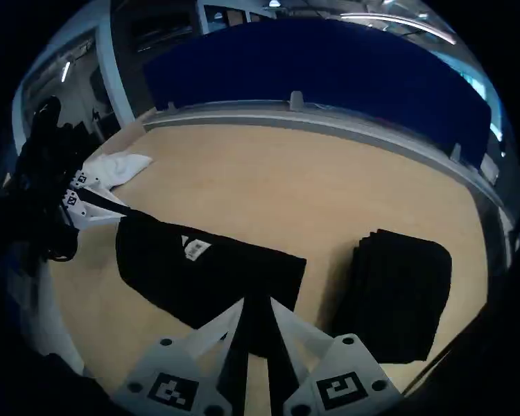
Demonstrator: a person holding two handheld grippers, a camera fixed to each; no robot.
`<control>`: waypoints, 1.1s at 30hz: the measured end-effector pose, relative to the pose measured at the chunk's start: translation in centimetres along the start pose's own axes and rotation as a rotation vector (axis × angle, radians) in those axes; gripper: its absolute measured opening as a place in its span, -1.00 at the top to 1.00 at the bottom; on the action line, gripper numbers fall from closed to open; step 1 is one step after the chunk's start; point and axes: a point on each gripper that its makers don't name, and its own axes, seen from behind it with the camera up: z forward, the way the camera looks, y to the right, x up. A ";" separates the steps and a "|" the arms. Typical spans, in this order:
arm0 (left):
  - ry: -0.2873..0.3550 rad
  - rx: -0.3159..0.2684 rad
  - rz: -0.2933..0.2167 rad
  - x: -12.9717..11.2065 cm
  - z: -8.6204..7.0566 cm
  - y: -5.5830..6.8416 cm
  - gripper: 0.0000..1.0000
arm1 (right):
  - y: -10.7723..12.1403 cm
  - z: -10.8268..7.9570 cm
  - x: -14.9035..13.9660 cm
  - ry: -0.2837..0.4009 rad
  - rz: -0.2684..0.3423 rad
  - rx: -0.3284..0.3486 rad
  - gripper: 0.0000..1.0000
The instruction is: Fold towel
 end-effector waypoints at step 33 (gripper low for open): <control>-0.046 0.008 0.088 -0.3 4.7 -2.5 0.77 | 1.9 3.9 -1.3 -0.043 0.136 -0.052 0.76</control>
